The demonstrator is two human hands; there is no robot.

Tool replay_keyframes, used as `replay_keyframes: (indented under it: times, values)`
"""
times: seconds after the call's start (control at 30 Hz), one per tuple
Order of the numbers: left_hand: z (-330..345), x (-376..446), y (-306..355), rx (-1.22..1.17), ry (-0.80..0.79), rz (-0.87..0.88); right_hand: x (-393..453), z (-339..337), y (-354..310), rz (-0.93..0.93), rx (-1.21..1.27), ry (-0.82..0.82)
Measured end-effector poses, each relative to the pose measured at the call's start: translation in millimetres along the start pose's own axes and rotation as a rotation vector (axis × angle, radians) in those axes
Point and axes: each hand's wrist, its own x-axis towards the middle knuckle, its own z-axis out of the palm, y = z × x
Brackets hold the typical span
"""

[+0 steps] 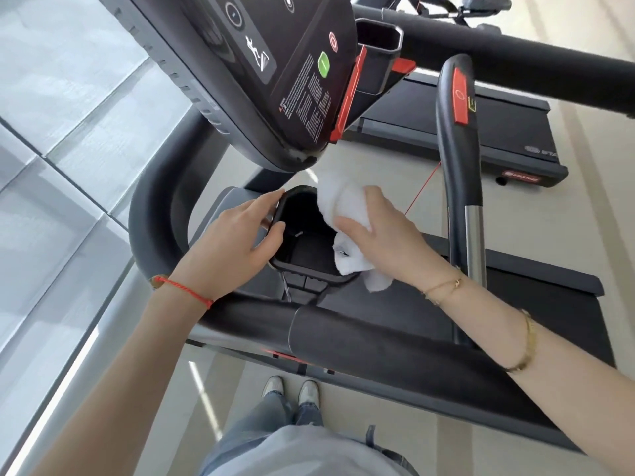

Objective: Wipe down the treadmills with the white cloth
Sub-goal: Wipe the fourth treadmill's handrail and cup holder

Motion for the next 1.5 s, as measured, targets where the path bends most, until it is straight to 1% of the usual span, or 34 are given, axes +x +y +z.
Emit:
replay_keyframes:
  times: [0.07,0.1,0.2,0.27,0.33,0.37,0.5,0.67,0.73,0.87,0.97,1.0,1.07,1.13,1.2,1.27,1.33,1.43,1.5]
  values:
    - [0,0,-1,0.019,0.006,0.002,-17,11,2,0.089,0.175,0.01]
    - [0,0,-1,0.024,0.008,0.003,-18,15,2,0.107,0.212,0.014]
    - [0,0,-1,0.021,0.009,0.016,2,6,-6,0.104,0.148,0.013]
    - [1,0,-2,0.017,0.016,0.018,15,-6,-10,0.097,0.111,-0.056]
    - [1,-1,-3,0.003,0.019,0.019,15,-10,-8,0.092,0.144,-0.103]
    - [2,-1,-4,-0.007,0.014,0.019,9,-9,-7,0.1,0.173,-0.101]
    - [1,3,-10,-0.051,-0.004,0.038,-20,3,-6,0.17,0.283,-0.015]
    - [-2,12,-19,-0.152,-0.098,0.056,-58,19,-18,0.297,0.416,0.067]
    - [-3,16,-23,-0.131,-0.135,0.094,-70,22,-23,0.314,0.451,0.082]
    - [-10,31,-29,-0.15,-0.216,0.161,-92,26,-37,0.289,0.431,0.204]
    - [-16,40,-35,-0.165,-0.23,0.224,-105,29,-46,0.212,0.374,0.269]
    - [-19,43,-37,-0.178,-0.237,0.242,-109,27,-47,0.175,0.353,0.261]
    - [-22,47,-41,-0.214,-0.257,0.274,-113,24,-50,0.091,0.274,0.174]
    - [-25,49,-42,-0.232,-0.279,0.293,-112,23,-57,-0.005,0.079,0.059]
    - [-26,50,-44,-0.24,-0.311,0.301,-102,30,-68,-0.06,-0.179,0.007]
    - [-28,52,-47,-0.255,-0.328,0.31,-86,40,-85,-0.049,-0.429,0.013]
    - [-30,53,-50,-0.275,-0.335,0.31,-65,51,-103,0.035,-0.583,0.004]
    - [-29,51,-51,-0.334,-0.354,0.279,-41,66,-119,0.135,-0.593,0.078]
    - [-28,51,-52,-0.364,-0.362,0.27,-44,73,-122,0.173,-0.597,0.137]
